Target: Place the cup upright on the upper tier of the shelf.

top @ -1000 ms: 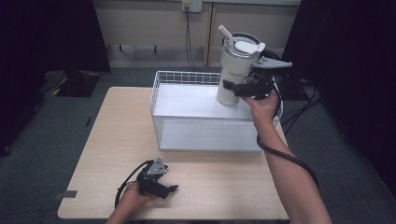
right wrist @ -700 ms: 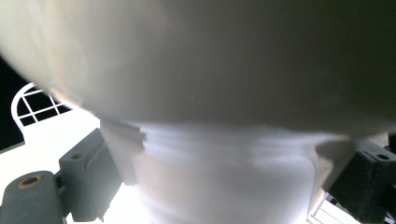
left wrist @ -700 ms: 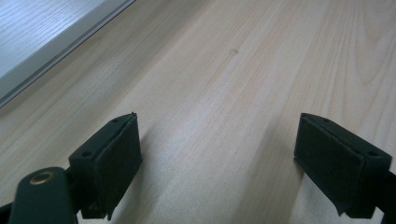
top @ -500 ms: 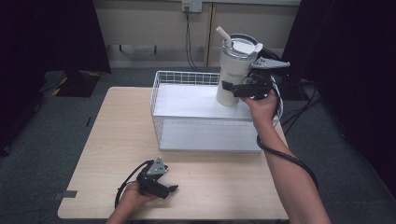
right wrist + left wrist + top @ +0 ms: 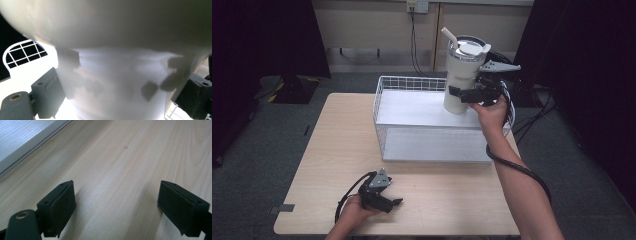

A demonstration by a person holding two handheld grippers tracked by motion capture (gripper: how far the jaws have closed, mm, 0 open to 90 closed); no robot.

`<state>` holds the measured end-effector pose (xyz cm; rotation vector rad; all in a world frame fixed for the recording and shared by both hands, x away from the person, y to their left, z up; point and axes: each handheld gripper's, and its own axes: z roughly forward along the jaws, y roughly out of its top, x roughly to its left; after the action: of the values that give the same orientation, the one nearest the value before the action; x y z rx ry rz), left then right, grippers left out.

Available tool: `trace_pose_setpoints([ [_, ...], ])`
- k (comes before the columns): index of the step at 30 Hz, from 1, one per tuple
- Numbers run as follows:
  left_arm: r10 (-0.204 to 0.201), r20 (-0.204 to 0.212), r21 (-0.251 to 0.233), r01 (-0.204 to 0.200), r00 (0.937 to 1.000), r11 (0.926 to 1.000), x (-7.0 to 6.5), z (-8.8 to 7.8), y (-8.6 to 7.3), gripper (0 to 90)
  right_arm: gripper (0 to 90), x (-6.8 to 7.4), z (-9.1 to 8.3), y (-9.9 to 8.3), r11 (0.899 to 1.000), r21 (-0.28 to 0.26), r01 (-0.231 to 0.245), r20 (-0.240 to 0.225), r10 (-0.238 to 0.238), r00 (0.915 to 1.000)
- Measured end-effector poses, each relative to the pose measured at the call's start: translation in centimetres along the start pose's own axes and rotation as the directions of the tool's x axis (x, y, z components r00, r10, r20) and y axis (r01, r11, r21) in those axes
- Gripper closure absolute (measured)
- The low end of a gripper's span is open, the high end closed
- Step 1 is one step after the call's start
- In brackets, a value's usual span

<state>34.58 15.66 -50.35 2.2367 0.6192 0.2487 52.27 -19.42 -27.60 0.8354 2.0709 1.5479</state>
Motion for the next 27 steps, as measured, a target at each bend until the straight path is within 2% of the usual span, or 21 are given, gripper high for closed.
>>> trace_pose_setpoints([
  [27,0.0,0.0,0.001,0.0,1.0,1.0,0.0,0.0,0.0,14.0,8.9,0.16,-0.14,0.17,1.0,0.027,0.001,0.016,-0.002,0.9999],
])
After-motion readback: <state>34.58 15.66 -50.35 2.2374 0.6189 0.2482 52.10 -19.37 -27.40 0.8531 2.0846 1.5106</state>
